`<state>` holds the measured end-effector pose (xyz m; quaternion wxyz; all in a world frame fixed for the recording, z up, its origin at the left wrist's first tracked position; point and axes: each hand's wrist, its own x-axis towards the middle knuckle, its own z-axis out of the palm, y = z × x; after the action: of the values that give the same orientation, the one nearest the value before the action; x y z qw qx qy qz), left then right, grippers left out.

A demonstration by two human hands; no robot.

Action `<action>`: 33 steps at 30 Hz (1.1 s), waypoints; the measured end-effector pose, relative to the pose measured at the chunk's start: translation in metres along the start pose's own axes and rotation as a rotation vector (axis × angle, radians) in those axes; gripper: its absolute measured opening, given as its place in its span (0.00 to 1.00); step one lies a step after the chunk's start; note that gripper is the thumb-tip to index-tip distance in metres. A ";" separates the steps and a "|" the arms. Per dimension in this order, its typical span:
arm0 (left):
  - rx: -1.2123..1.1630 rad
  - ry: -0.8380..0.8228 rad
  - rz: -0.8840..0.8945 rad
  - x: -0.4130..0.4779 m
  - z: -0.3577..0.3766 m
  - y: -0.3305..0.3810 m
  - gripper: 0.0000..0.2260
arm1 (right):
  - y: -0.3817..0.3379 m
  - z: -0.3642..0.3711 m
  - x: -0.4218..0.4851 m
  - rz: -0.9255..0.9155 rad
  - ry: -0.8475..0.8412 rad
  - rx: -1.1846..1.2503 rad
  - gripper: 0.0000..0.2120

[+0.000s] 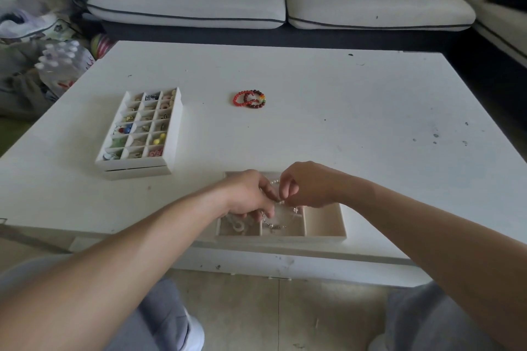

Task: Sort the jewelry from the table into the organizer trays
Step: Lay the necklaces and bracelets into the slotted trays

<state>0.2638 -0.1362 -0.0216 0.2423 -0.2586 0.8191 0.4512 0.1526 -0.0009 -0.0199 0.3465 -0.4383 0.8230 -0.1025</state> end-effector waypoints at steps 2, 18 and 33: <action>0.001 0.009 0.000 -0.001 0.000 0.002 0.12 | -0.001 -0.001 -0.001 0.001 0.028 -0.016 0.07; 0.699 0.024 0.178 -0.010 -0.001 0.004 0.17 | -0.003 0.007 0.008 0.035 0.047 -0.124 0.09; 0.855 0.081 0.335 0.003 0.024 -0.006 0.03 | -0.001 0.003 0.003 0.030 0.044 -0.056 0.11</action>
<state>0.2696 -0.1190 -0.0380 0.2188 -0.0169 0.9710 0.0955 0.1543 -0.0034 -0.0236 0.3173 -0.4329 0.8396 -0.0841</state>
